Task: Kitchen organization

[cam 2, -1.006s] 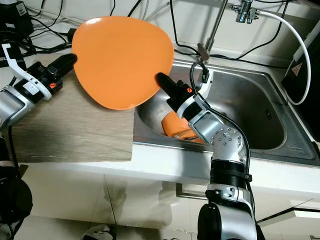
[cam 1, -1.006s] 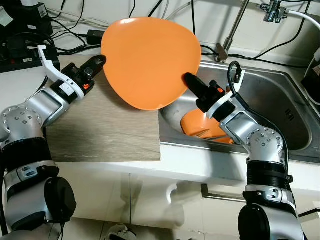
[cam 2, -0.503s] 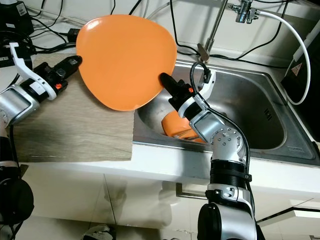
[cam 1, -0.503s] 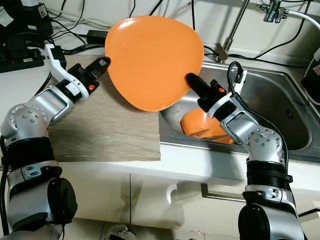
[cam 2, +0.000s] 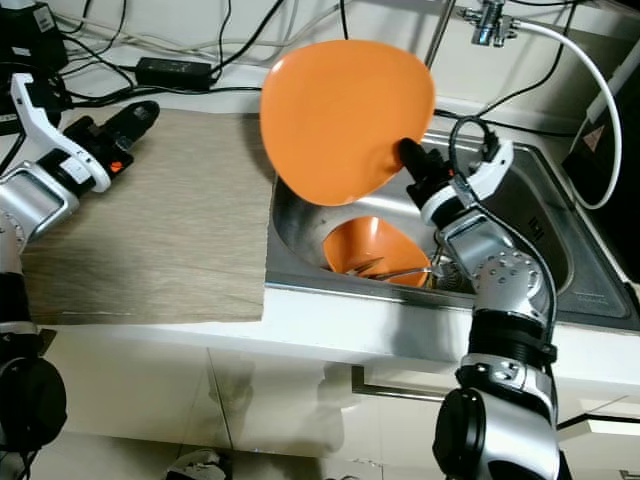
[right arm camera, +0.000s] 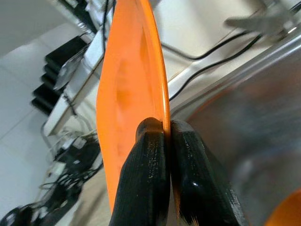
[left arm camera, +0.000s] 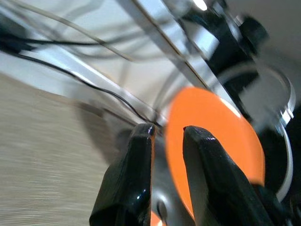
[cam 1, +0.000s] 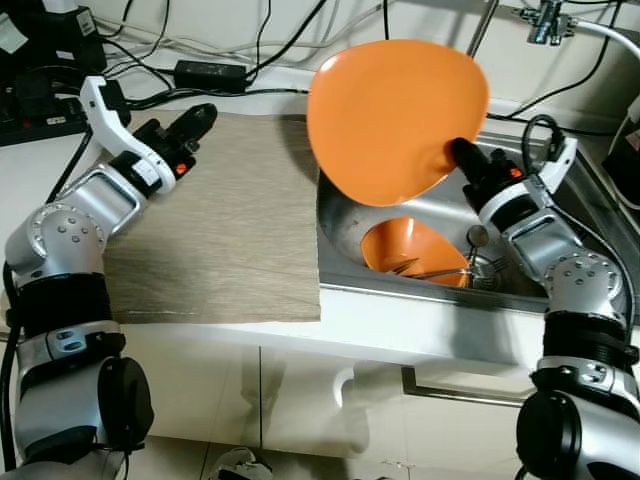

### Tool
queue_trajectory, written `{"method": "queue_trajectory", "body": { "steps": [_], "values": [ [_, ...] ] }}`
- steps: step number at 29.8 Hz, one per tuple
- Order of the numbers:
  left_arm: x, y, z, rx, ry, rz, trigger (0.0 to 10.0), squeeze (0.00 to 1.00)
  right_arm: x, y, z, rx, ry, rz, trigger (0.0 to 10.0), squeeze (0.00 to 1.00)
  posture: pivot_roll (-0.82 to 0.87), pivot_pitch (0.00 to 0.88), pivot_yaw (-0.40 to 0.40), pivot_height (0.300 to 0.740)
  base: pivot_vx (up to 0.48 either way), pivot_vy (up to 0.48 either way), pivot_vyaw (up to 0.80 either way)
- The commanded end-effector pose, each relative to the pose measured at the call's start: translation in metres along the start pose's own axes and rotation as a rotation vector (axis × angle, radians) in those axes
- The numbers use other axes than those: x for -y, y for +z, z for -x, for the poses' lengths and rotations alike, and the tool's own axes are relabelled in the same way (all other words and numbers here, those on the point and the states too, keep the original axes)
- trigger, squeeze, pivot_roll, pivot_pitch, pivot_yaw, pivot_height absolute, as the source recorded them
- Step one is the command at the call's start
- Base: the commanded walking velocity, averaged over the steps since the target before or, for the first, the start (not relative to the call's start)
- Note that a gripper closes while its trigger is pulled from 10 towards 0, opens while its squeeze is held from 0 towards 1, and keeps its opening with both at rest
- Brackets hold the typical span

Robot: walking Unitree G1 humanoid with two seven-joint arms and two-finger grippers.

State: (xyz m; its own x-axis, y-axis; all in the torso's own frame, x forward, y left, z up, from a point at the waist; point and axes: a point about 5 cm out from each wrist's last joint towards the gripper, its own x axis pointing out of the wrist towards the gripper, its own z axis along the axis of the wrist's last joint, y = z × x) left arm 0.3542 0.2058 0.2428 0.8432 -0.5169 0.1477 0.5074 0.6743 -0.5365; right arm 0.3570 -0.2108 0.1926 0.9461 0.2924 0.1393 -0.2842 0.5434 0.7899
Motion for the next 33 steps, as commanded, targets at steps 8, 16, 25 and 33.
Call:
{"method": "queue_trajectory", "body": {
  "steps": [8,16,25,33],
  "values": [
    [0.041,-0.040,-0.011,-0.213,-0.207,-0.471,10.0,0.00,0.024,0.014,0.007,-0.010,-0.167,0.201,0.0,0.00,0.06,0.006,-0.064,0.740,0.000,0.000,0.00],
    [0.071,-0.069,-0.016,-0.311,-0.364,-0.729,10.0,0.00,0.049,-0.003,0.005,-0.140,-0.334,0.349,0.0,0.00,0.05,0.000,-0.062,0.740,0.000,0.000,0.00],
    [0.084,-0.091,-0.018,-0.346,-0.427,-0.764,10.0,0.00,0.073,-0.029,0.010,-0.279,-0.422,0.425,0.0,0.00,0.05,0.000,-0.064,0.740,0.000,0.000,0.00],
    [0.079,-0.098,-0.018,-0.377,-0.403,-0.781,10.0,0.00,0.084,-0.030,0.015,-0.313,-0.506,0.469,10.0,0.00,0.06,0.000,-0.064,0.740,0.000,0.000,0.00]
  ]
}}
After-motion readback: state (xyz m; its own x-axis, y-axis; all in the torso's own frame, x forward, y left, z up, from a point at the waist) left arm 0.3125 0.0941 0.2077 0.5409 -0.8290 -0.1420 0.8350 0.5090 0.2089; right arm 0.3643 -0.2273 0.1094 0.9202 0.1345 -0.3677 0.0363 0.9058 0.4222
